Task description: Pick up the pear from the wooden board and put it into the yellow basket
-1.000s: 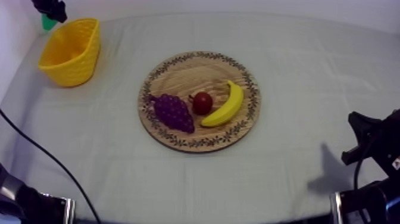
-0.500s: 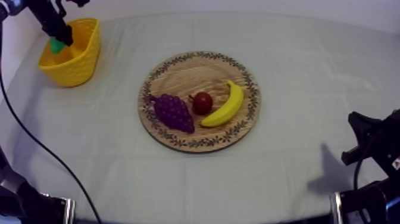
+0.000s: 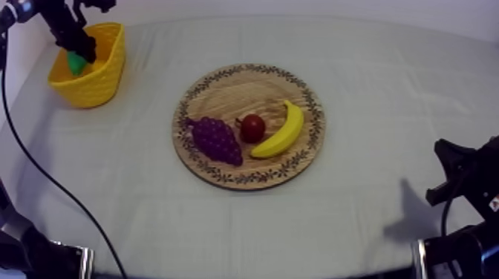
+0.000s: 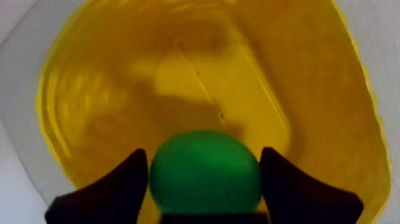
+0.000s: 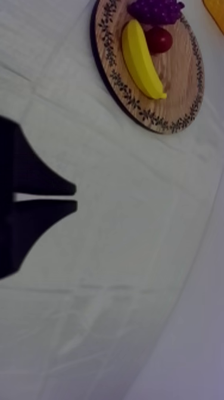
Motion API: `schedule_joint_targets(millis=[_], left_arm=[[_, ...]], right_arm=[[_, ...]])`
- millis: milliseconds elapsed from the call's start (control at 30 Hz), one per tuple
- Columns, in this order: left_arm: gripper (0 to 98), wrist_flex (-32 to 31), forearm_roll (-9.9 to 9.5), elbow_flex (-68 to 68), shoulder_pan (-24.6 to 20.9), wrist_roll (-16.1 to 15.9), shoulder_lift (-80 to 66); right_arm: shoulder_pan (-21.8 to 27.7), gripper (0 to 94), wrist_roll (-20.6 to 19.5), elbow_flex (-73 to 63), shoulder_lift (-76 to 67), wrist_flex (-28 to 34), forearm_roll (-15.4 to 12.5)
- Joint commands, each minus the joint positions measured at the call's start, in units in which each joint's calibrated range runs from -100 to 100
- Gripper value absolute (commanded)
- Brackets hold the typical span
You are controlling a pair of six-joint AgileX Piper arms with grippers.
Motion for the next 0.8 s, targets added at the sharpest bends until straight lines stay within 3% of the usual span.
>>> schedule_joint_targets(millis=[0,233,500,767], left_arm=[[79.0,0.5,-0.29,0.1,0.1,0.0,0.0],[94.3,1.4,-0.93,1.2,0.1,0.0,-0.6],[96.2,1.4,-1.73,2.2,0.3,-0.9,-1.7],[95.9,1.9,-0.23,4.2,0.6,0.3,-5.5]], right_arm=[[0.0,0.4,0.0,0.0,0.0,0.0,0.0],[0.0,0.4,0.0,0.0,0.0,0.0,0.0],[0.0,0.4,0.0,0.0,0.0,0.0,0.0],[0.0,0.4,0.0,0.0,0.0,0.0,0.0]])
